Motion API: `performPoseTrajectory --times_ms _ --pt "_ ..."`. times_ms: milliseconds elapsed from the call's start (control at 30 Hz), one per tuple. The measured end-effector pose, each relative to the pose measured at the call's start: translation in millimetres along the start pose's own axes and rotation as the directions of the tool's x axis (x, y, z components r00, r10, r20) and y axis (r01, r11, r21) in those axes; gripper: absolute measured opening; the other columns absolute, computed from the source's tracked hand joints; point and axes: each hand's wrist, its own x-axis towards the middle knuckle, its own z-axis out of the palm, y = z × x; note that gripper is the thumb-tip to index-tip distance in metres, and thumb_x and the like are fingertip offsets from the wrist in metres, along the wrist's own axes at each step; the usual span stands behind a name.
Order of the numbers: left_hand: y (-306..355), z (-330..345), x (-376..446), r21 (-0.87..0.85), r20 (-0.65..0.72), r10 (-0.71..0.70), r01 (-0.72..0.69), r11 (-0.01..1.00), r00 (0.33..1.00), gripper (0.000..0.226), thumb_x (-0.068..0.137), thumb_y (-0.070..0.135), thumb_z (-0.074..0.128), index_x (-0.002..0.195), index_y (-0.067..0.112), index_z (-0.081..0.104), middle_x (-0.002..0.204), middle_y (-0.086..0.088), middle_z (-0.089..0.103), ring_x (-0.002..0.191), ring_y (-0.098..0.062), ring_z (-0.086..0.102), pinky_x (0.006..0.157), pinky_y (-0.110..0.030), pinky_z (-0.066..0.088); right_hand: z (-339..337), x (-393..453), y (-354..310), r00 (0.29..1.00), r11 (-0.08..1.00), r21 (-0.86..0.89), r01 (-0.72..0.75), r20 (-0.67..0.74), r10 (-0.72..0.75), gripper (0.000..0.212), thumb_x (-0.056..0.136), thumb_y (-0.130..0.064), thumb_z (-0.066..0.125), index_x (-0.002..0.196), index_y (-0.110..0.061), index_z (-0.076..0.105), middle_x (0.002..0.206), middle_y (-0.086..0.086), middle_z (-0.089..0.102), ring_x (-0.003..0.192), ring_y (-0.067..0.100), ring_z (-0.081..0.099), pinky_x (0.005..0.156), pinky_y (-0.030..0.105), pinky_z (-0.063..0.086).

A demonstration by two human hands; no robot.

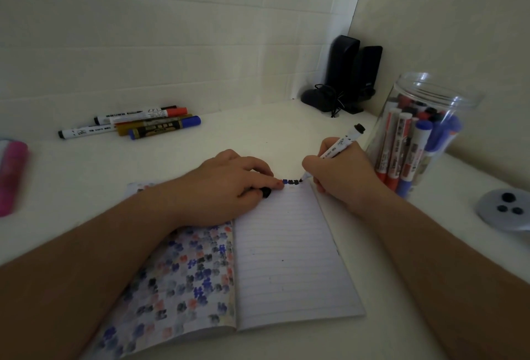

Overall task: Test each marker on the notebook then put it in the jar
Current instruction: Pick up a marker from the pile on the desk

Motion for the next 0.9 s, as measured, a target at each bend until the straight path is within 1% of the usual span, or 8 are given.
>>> performPoseTrajectory --times_ms 133,267,367,500,667,767,833,900 --pt "-0.5 0.5 0.4 -0.003 0.007 -0.007 0.007 1.0 1.0 0.042 0.107 0.041 0.034 0.145 0.057 0.043 0.15 0.029 0.037 0.119 -0.006 0.03 0.101 -0.023 0.027 -0.4 1.7 2.2 1.0 1.0 0.013 -0.004 -0.012 0.004 0.021 0.078 -0.012 0.066 0.07 -0.013 0.047 0.063 0.01 0.048 0.053 0.02 0.049 0.045 0.026 0.042" --pt "-0.1 0.0 -0.6 -0.017 0.002 -0.011 0.011 1.0 1.0 0.042 0.107 0.04 0.035 0.145 0.057 0.044 0.149 0.029 0.037 0.119 -0.006 0.03 0.1 -0.022 0.027 -2.1 0.6 2.1 1.0 0.997 0.08 0.006 -0.014 -0.005 0.019 0.081 -0.008 0.065 0.072 -0.008 0.048 0.063 0.015 0.05 0.048 0.019 0.049 0.04 0.02 0.039" --pt "0.6 0.0 -0.2 -0.011 0.0 -0.01 0.01 1.0 1.0 0.042 0.108 0.039 0.035 0.145 0.056 0.044 0.15 0.028 0.038 0.119 -0.005 0.03 0.099 -0.021 0.025 -1.7 -0.2 1.3 1.0 0.997 0.082 0.009 0.004 -0.01 0.022 0.081 -0.008 0.066 0.07 -0.009 0.047 0.061 0.015 0.052 0.045 0.017 0.052 0.041 0.021 0.04" --pt "1.8 -0.7 -0.8 -0.025 0.001 -0.016 0.016 1.0 1.0 0.042 0.108 0.039 0.036 0.144 0.056 0.045 0.149 0.029 0.039 0.12 -0.005 0.03 0.1 -0.022 0.026 0.5 -0.9 0.9 1.0 1.0 0.023 0.013 0.021 -0.014 0.023 0.078 -0.01 0.066 0.068 -0.012 0.046 0.058 0.01 0.051 0.043 0.015 0.049 0.042 0.022 0.039" --pt "0.9 -0.4 -0.4 -0.03 0.007 -0.02 0.021 0.999 1.0 0.042 0.108 0.04 0.035 0.145 0.057 0.044 0.149 0.029 0.038 0.121 -0.006 0.031 0.102 -0.023 0.027 1.7 3.4 1.9 1.0 0.998 -0.067 0.023 -0.014 -0.024 0.026 0.076 -0.014 0.064 0.068 -0.017 0.039 0.057 -0.001 0.037 0.057 0.018 0.038 0.049 0.028 0.032" --pt "0.5 0.1 -0.2 -0.026 0.0 -0.017 0.017 1.0 1.0 0.041 0.107 0.04 0.035 0.144 0.057 0.045 0.148 0.029 0.039 0.12 -0.006 0.031 0.102 -0.023 0.027 1.5 2.1 2.1 0.999 0.998 -0.061 0.025 -0.019 -0.026 0.03 0.076 -0.015 0.065 0.066 -0.019 0.037 0.052 -0.006 0.036 0.053 0.016 0.036 0.048 0.027 0.031" --pt "0.5 0.0 0.3 -0.03 0.002 -0.021 0.021 0.999 1.0 0.041 0.107 0.04 0.035 0.144 0.057 0.045 0.148 0.029 0.039 0.12 -0.006 0.031 0.102 -0.023 0.028 0.4 0.7 2.8 1.0 1.0 0.011 0.023 -0.02 -0.023 0.028 0.077 -0.014 0.064 0.066 -0.018 0.039 0.053 -0.002 0.04 0.05 0.016 0.039 0.046 0.025 0.034" --pt "0.5 0.3 0.3 -0.026 0.002 -0.018 0.018 1.0 1.0 0.041 0.107 0.04 0.035 0.144 0.057 0.045 0.148 0.029 0.039 0.12 -0.007 0.031 0.102 -0.024 0.029 -0.8 -0.5 3.0 1.0 0.998 0.056 0.015 -0.011 -0.015 0.023 0.079 -0.012 0.065 0.07 -0.014 0.044 0.06 0.009 0.047 0.051 0.019 0.046 0.043 0.024 0.038"
